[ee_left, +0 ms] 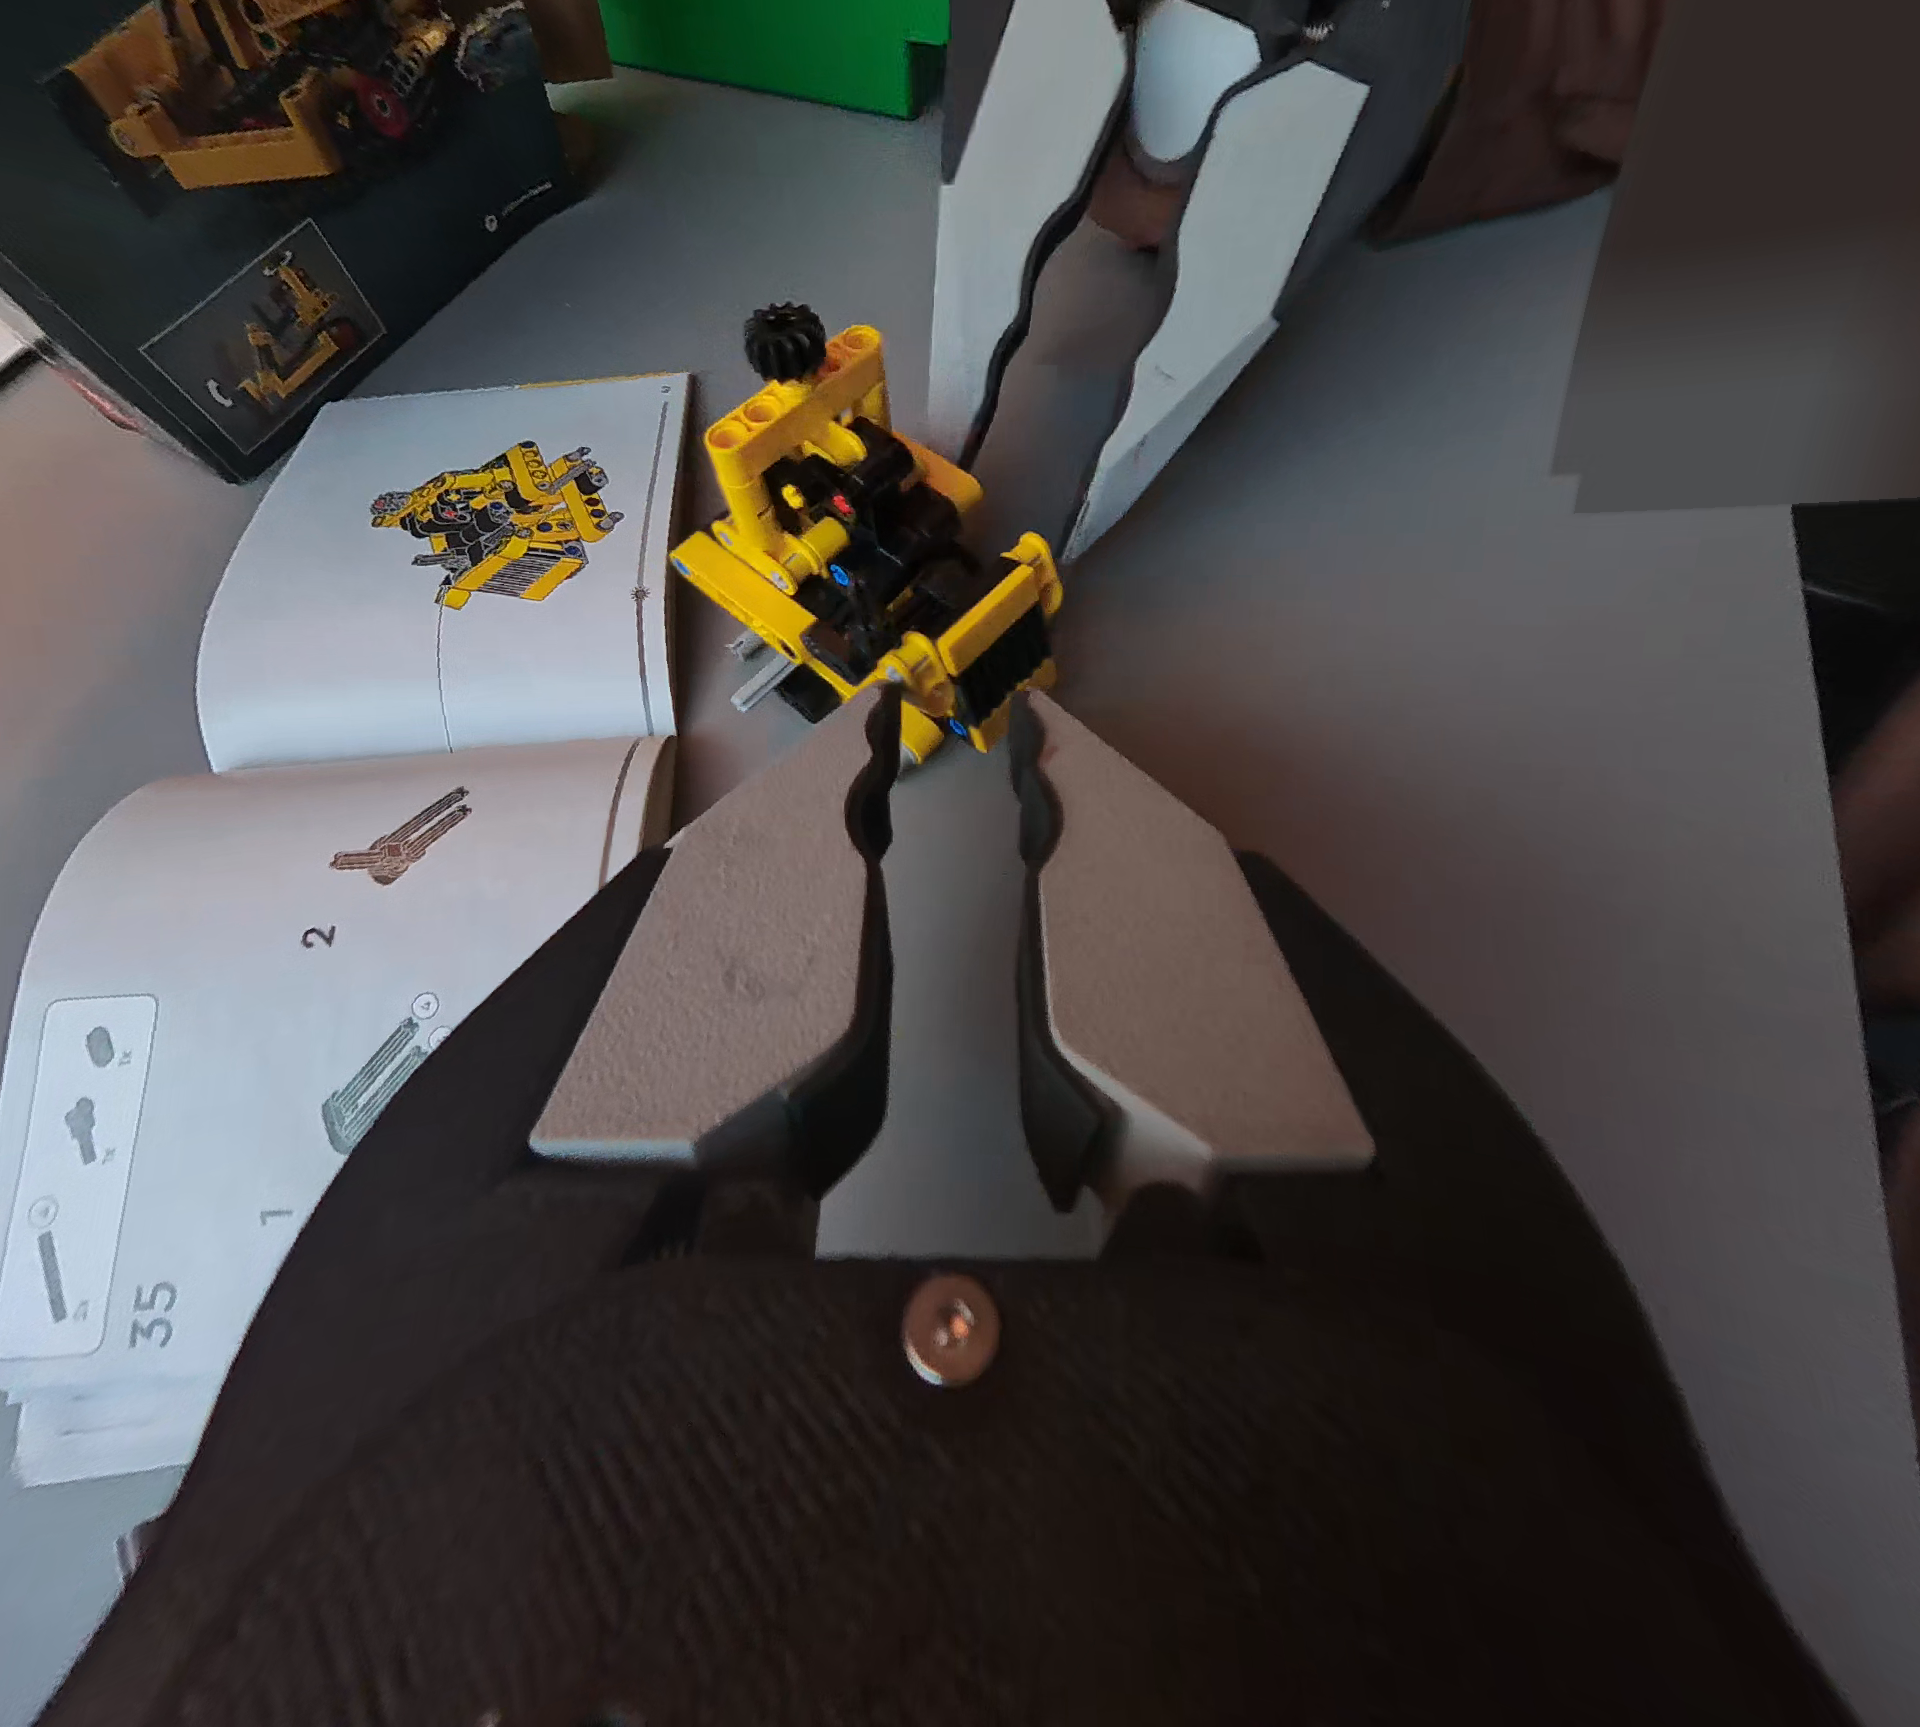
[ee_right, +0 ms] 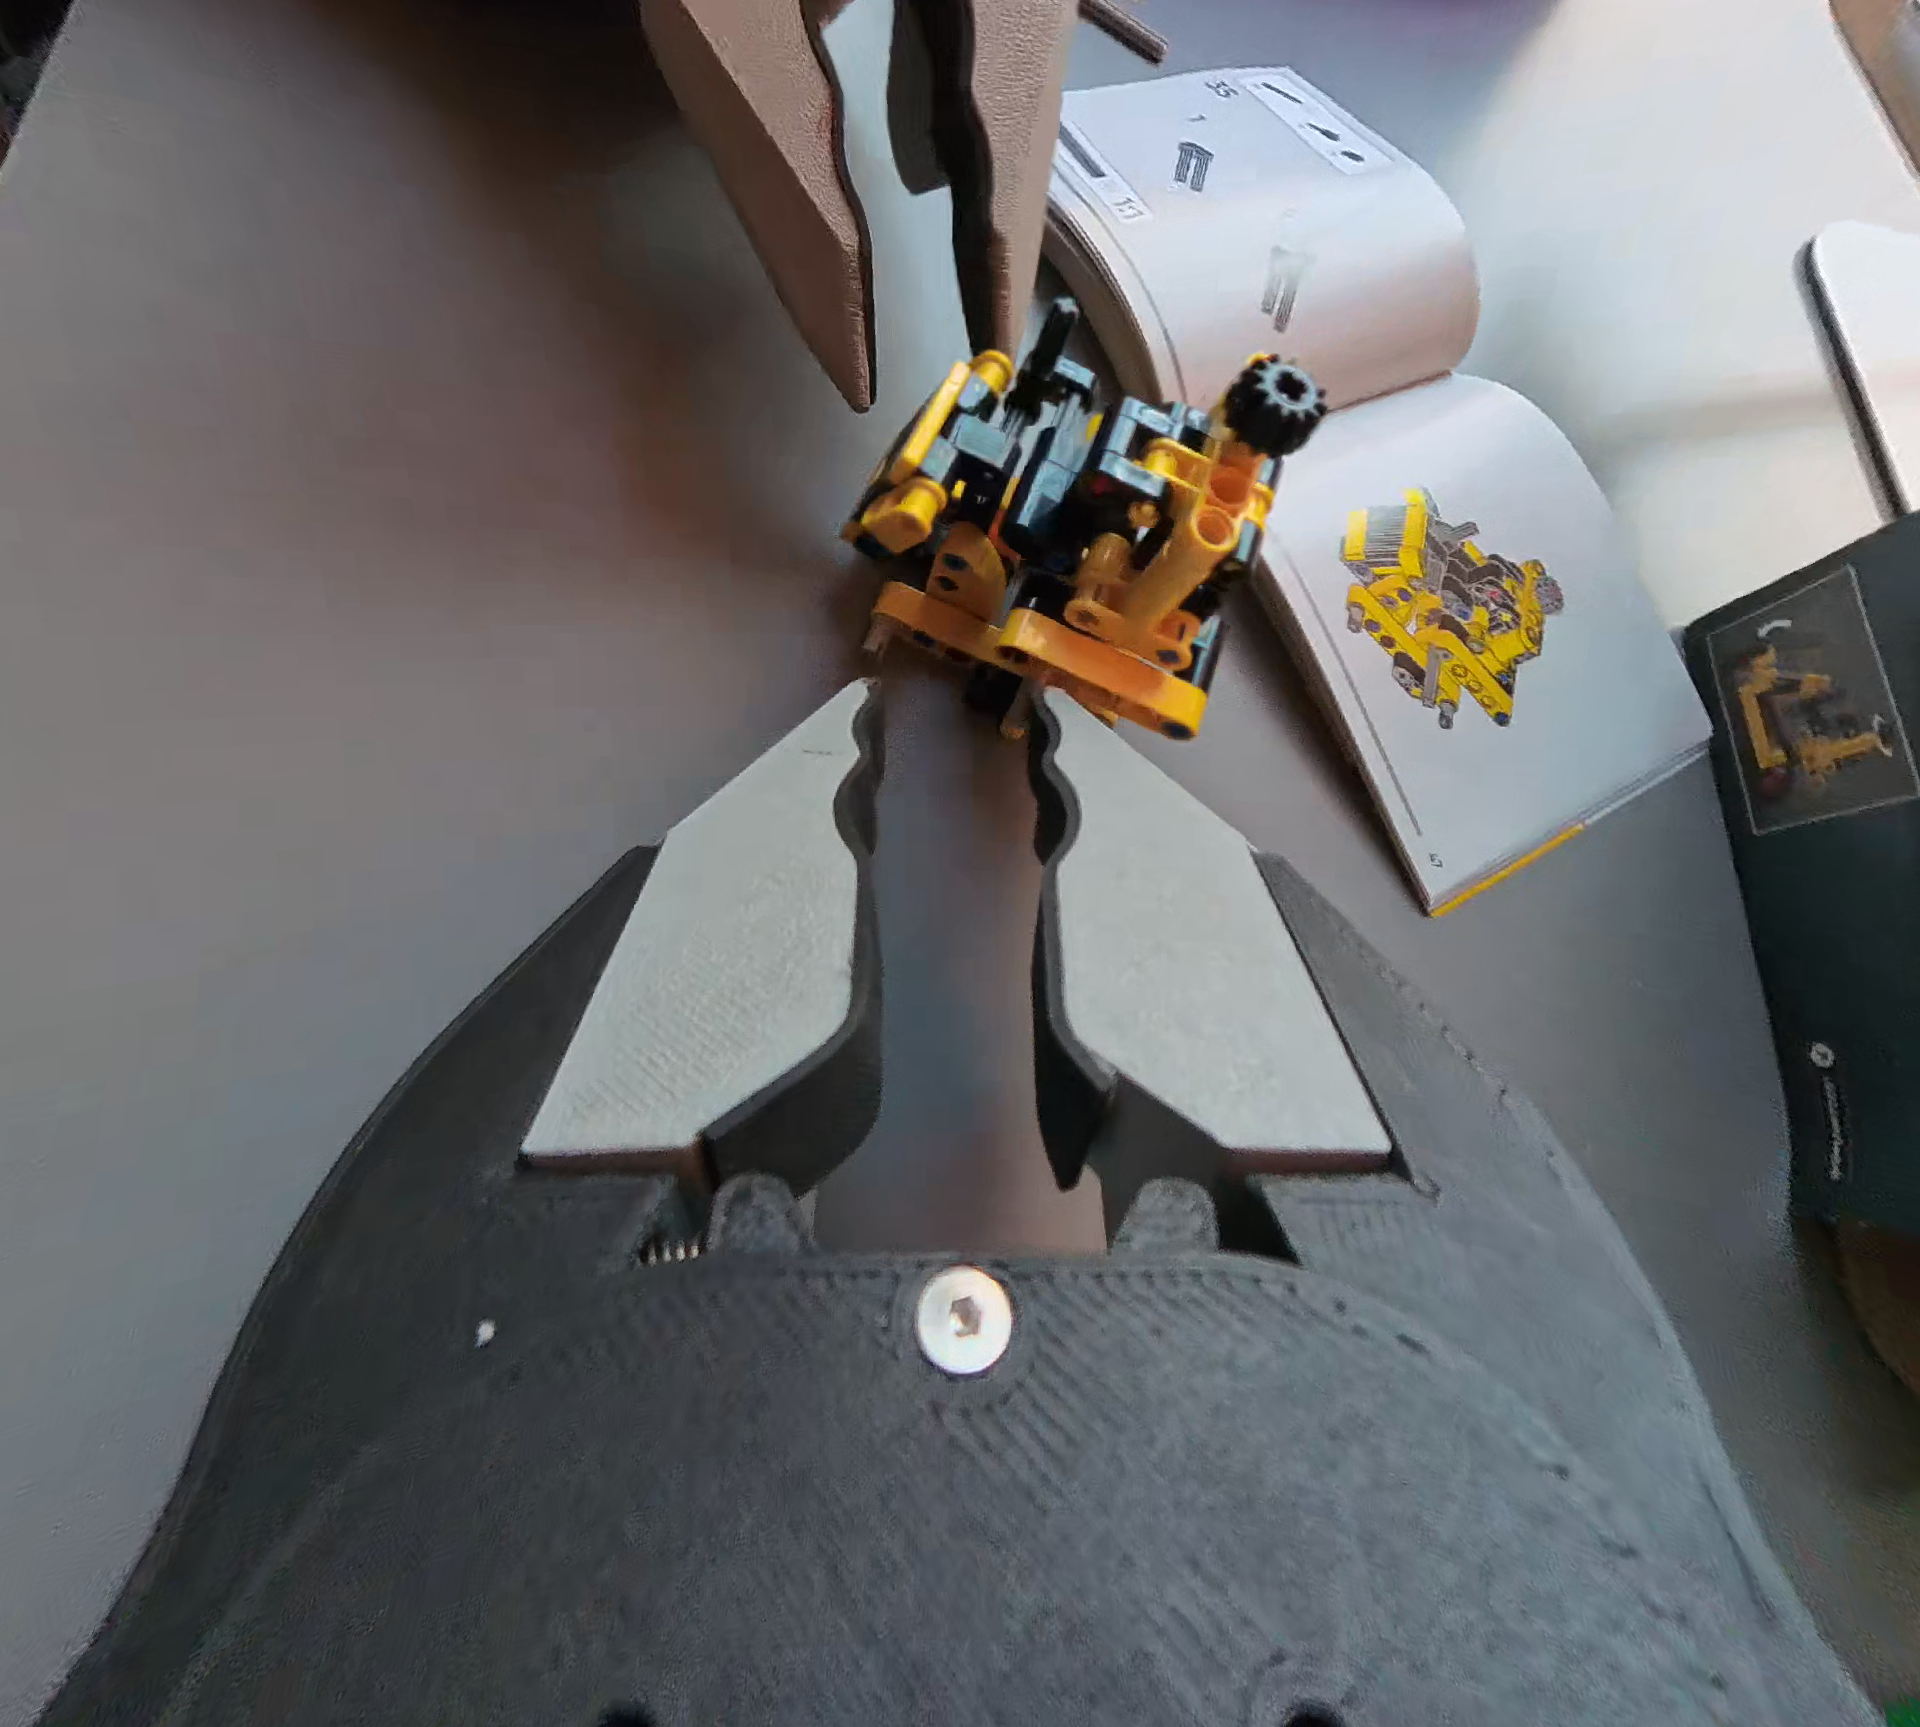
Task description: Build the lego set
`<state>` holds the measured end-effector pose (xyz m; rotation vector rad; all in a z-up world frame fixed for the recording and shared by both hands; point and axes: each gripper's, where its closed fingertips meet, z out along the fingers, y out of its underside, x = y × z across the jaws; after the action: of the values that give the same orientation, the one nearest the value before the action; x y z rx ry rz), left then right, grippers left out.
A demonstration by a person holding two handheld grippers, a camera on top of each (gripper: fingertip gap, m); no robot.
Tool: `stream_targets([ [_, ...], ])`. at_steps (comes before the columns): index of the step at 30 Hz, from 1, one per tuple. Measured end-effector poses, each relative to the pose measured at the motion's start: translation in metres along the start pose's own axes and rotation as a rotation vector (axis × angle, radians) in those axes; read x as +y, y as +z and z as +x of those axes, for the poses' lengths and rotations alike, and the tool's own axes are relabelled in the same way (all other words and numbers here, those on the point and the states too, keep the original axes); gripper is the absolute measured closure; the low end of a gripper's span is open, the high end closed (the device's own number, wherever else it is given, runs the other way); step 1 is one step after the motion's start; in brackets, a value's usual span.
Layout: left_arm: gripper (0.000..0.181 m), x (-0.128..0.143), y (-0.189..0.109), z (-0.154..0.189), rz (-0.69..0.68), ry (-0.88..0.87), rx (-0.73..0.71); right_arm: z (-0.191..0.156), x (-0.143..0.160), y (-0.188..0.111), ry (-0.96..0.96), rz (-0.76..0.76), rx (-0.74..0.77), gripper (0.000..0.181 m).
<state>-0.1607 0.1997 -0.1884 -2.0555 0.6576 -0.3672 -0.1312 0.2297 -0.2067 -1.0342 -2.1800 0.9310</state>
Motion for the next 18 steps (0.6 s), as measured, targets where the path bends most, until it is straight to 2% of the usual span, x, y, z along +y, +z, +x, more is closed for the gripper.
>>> stream_targets([
  [1,0.162,-0.001,-0.001,-0.001,0.009,-0.014,0.007,-0.001,-0.001,0.000,-0.005,0.003,0.003,0.157],
  [6,0.158,-0.003,-0.007,-0.004,0.042,-0.052,0.028,-0.004,-0.007,-0.005,0.033,0.047,-0.029,0.160],
  [11,0.157,0.000,-0.016,-0.009,0.056,-0.045,0.059,0.005,-0.005,-0.014,0.080,0.065,-0.003,0.160],
  [18,0.157,0.003,-0.014,-0.020,0.035,-0.021,0.095,0.004,-0.021,-0.019,0.147,0.118,0.052,0.162],
])
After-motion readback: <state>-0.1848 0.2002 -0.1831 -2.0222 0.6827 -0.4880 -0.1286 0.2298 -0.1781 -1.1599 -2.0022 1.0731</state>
